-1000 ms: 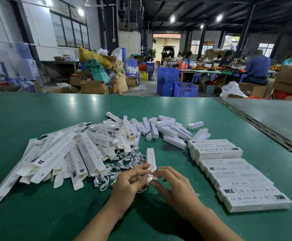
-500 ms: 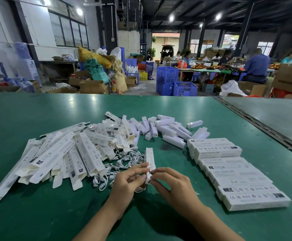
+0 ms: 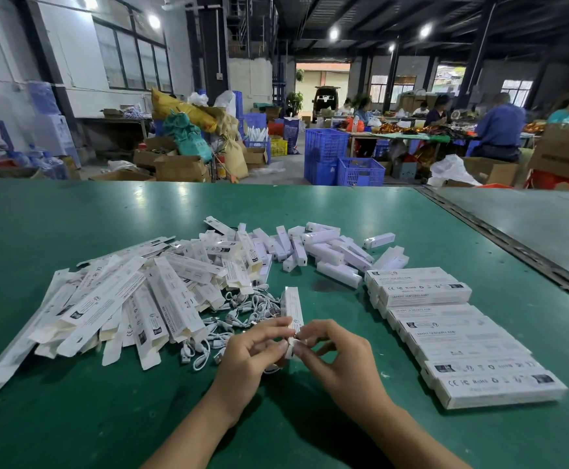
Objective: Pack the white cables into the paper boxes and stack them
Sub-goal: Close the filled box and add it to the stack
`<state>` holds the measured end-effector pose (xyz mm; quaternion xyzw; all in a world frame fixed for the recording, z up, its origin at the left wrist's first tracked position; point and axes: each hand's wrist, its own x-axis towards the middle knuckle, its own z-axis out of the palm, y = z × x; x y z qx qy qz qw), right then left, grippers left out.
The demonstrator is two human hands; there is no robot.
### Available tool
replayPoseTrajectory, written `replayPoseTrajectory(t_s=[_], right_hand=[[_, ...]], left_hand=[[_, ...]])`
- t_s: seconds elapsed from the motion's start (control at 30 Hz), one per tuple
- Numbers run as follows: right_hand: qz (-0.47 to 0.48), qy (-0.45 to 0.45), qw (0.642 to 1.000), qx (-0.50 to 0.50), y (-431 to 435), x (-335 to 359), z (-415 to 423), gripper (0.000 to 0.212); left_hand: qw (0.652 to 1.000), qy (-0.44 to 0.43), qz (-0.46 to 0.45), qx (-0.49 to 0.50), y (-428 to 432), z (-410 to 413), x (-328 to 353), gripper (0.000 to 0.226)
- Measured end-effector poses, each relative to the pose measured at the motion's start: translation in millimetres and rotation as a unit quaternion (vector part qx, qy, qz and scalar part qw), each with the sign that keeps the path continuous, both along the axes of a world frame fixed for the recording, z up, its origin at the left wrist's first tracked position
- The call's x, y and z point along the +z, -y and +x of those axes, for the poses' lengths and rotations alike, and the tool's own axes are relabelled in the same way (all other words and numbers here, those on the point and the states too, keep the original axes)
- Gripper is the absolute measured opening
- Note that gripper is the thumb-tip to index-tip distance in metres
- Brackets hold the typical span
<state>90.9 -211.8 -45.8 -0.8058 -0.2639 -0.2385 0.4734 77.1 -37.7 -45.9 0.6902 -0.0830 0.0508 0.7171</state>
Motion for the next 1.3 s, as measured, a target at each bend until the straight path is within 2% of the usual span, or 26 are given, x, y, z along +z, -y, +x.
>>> replayPoseTrajectory(t_s=[0.2, 0.33, 0.4, 0.5, 0.57, 0.63, 0.7, 0.8, 0.87, 0.93, 1.0, 1.07, 1.17, 1.3], right_hand=[[0.030, -0.040, 0.999, -0.015, -1, -3, 2, 0.020], [0.010, -0.026, 1.000, 0.008, 3, -2, 3, 0.014], [0.004, -0.022, 0.999, 0.029, 5, -3, 3, 0.019], [0.001, -0.047, 0.998, 0.034, 6, -5, 5, 0.039], [-0.024, -0.058, 0.998, 0.004, 8, -8, 8, 0.056], [-0.045, -0.070, 0.996, -0.041, 11, -10, 13, 0.069], [-0.049, -0.082, 0.993, -0.073, 14, -10, 17, 0.069], [-0.052, -0.097, 0.992, -0.058, 20, -10, 21, 0.044], [-0.065, -0.095, 0.992, -0.045, 20, -10, 20, 0.031], [-0.080, -0.078, 0.993, -0.034, 17, -11, 19, 0.026], [-0.094, -0.062, 0.994, -0.013, 12, -12, 19, 0.025], [-0.138, -0.074, 0.988, 0.010, 12, -12, 23, 0.033], [-0.256, -0.097, 0.962, 0.003, 17, -18, 37, 0.047], [-0.275, -0.097, 0.953, -0.083, 19, -24, 59, 0.041]], left_hand=[[1.000, -0.011, 0.020, -0.021, 1, -2, 1, 0.030], [0.997, 0.027, 0.073, -0.019, 4, -3, -3, 0.046], [0.997, 0.038, 0.066, 0.006, 7, -2, -3, 0.044], [0.998, 0.050, -0.015, 0.026, 2, 1, 4, 0.034], [0.995, 0.051, -0.080, 0.030, -9, 2, 10, 0.028], [0.979, 0.027, -0.198, 0.027, -20, 3, 14, 0.026], [0.942, -0.004, -0.333, 0.027, -30, 6, 16, 0.023], [0.908, -0.034, -0.413, 0.055, -40, 12, 17, 0.018], [0.909, -0.058, -0.408, 0.062, -42, 13, 15, 0.014], [0.924, -0.086, -0.369, 0.045, -37, 13, 10, 0.017], [0.946, -0.107, -0.306, 0.007, -25, 10, 5, 0.023], [0.958, -0.107, -0.267, -0.008, -11, 7, 2, 0.024], [0.955, -0.095, -0.280, 0.034, -5, 6, 5, 0.022], [0.939, -0.086, -0.315, 0.106, -14, 10, 7, 0.017]])
